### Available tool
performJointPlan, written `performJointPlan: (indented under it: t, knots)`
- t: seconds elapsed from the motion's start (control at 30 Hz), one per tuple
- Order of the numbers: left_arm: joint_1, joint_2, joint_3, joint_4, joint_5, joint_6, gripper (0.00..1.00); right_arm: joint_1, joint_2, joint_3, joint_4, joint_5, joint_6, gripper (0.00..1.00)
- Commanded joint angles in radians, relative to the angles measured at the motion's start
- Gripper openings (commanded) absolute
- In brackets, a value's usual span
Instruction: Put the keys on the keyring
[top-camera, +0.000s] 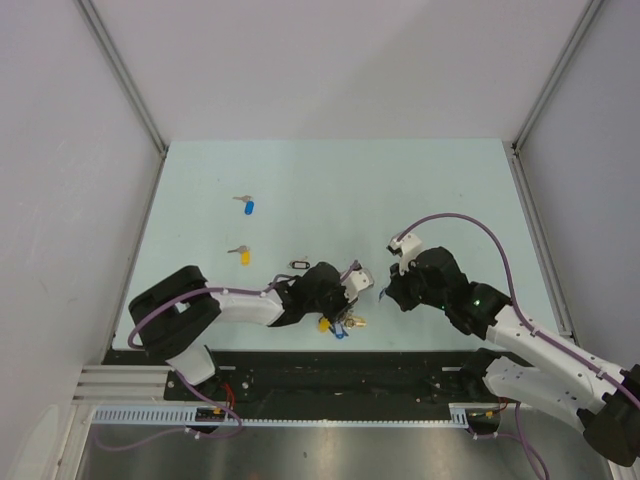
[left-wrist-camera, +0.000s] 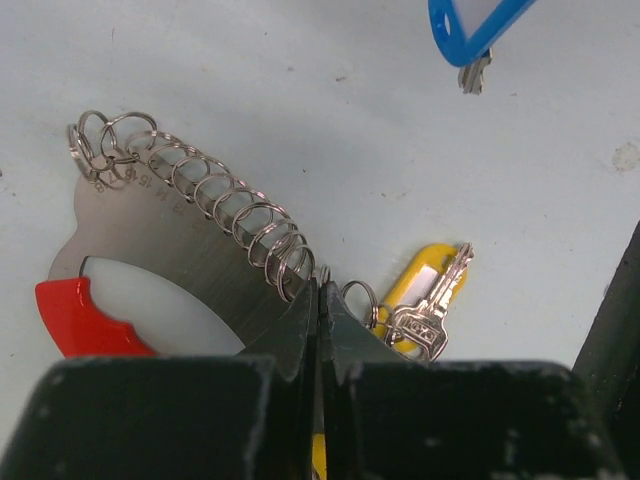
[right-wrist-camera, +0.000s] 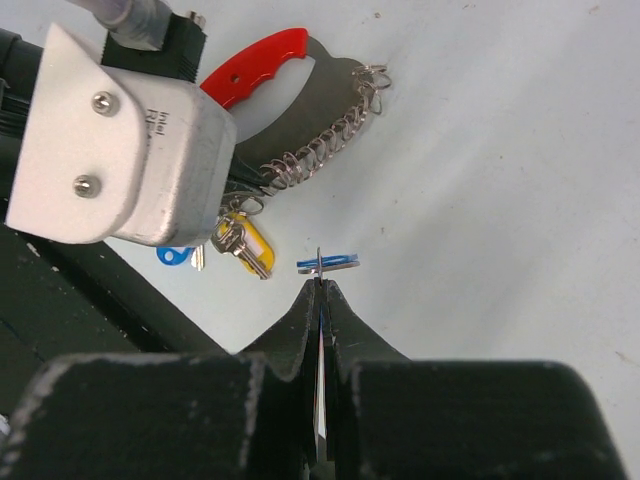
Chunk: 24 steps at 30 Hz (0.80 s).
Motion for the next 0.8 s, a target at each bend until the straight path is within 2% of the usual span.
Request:
performJointPlan:
  t: [0.0,0.27,0.37,0.67,0.77]
  knots:
    - [-0.003,-0.054,-0.07,0.059,0.026,0.023,0.0,0.009,-0.017,0.0,0.015,-0.033,-0.011,0.0]
    - [0.021,-0.11,-0.172,0.243,0.072,0.035,0.0,0.072,0.047,0.002,0.042,-0.041,-0.044,0.0]
    - [0.029,-0.102,-0.175,0.239,0.071,0.041,0.1,0.082,0.075,0.002,0.05,-0.032,-0.05,0.0]
    - [0.027,-0.107,-0.201,0.228,0.066,0.055,0.25,0.093,0.096,0.002,0.068,-0.026,-0.048,0.0]
    - [0.027,-0.119,-0.215,0.231,0.064,0.06,0.26,0.095,0.101,0.002,0.071,-0.029,-0.05,0.0]
